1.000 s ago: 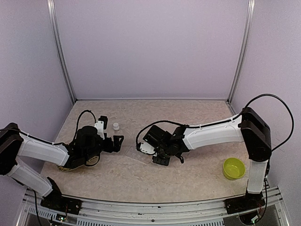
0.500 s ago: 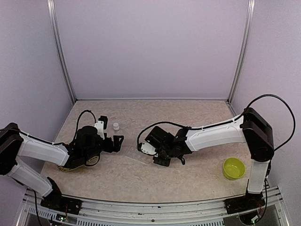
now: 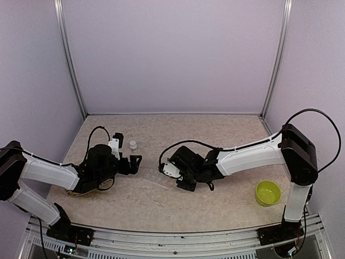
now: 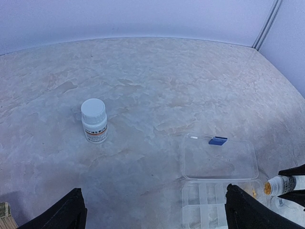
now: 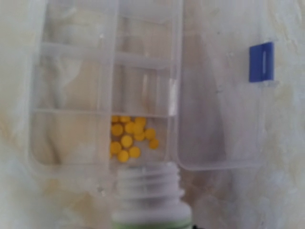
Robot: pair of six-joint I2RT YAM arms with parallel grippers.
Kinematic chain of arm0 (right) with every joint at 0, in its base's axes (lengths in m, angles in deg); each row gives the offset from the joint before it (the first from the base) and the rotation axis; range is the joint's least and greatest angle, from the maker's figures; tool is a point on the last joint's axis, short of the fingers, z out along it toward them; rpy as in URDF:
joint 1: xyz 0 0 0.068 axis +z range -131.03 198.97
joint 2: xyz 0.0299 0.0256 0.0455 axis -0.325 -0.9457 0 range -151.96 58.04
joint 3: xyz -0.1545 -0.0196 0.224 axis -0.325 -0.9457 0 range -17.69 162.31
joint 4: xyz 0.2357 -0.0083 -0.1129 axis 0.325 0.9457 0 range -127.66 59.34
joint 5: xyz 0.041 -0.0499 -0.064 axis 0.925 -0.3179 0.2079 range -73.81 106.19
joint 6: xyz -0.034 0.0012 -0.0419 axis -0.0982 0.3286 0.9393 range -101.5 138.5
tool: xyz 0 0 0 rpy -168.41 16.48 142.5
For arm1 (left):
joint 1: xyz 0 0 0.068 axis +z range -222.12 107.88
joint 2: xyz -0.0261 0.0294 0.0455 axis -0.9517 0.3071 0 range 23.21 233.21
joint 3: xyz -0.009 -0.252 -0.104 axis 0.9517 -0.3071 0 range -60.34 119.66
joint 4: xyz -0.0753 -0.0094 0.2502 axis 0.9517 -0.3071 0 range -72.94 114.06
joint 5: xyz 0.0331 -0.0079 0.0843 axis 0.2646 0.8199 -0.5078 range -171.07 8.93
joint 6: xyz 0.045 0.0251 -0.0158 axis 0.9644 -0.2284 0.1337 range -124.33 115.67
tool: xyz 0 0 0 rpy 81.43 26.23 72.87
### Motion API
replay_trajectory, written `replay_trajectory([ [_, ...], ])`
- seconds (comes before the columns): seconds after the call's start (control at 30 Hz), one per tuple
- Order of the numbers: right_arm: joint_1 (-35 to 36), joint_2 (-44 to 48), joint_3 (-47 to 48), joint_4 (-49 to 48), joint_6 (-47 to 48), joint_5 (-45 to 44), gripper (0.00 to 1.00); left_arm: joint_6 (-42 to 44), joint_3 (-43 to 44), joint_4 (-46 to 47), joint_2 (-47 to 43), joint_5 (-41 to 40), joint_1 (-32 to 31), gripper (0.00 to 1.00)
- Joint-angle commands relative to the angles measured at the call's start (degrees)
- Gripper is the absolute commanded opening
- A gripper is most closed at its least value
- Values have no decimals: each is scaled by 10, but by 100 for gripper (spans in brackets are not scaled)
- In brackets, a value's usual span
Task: Sort the pills into containers
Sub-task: Pour the pill into the compartment of the pill container, then pick up the lid of the pill bottle from the center of the board.
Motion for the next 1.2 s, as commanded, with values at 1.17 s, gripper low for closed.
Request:
replay_trajectory([
  [1.17,-30,371,-336,-543,-45,51,5,5,7,15,-4,13,5,99],
])
